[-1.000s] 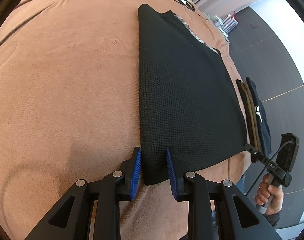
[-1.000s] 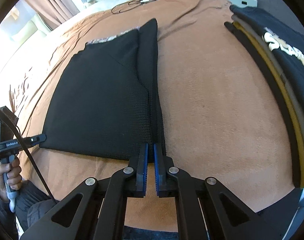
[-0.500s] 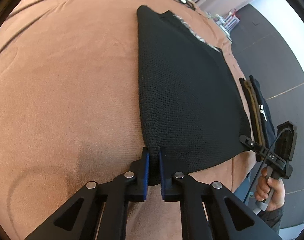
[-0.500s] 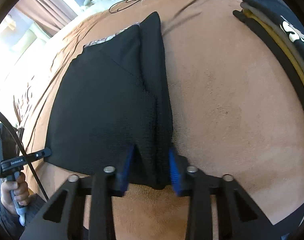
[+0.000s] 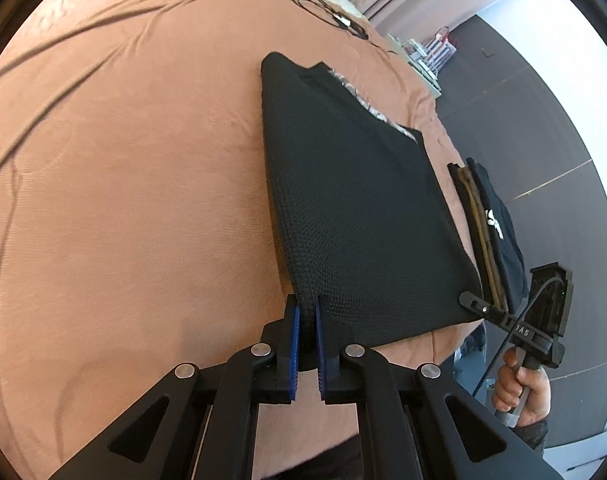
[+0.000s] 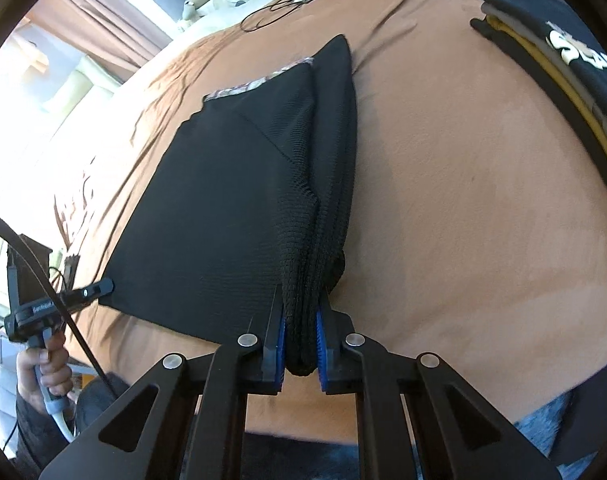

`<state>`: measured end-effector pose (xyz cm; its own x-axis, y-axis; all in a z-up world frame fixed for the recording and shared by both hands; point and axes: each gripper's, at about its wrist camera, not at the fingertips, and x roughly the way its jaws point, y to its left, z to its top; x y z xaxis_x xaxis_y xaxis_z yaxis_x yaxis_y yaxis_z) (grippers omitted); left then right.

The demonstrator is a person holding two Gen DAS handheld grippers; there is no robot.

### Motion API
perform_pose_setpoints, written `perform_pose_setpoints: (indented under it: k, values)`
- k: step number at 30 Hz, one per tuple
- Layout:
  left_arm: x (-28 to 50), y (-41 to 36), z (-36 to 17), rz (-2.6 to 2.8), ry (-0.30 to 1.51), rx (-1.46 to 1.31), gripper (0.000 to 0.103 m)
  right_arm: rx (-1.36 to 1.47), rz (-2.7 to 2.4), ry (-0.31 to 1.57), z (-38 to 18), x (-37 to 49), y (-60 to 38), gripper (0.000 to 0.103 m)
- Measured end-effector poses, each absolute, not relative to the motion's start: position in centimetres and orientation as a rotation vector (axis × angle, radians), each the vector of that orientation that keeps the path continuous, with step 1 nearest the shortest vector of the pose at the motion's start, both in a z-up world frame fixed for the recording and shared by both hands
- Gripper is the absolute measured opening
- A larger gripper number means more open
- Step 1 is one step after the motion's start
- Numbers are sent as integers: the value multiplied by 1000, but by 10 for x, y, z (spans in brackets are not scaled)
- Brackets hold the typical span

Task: Fold small clothes

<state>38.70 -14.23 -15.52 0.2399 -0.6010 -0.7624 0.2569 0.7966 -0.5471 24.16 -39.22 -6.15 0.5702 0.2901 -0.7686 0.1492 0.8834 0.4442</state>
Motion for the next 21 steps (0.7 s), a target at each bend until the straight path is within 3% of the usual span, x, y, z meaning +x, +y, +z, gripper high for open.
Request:
perform_pose_setpoints:
  k: [18,19,21]
  values:
    - [340,-106,-165,-595,1236,-359,8,581,190,960,-79,208,-391,12]
    - [343,-107,-167,-589,1248,-373,9,576,184,959,-79,208,-393,17]
    - [349,-107,-167,-569,1252,-391,15,566,151,961,-79,211,-398,39]
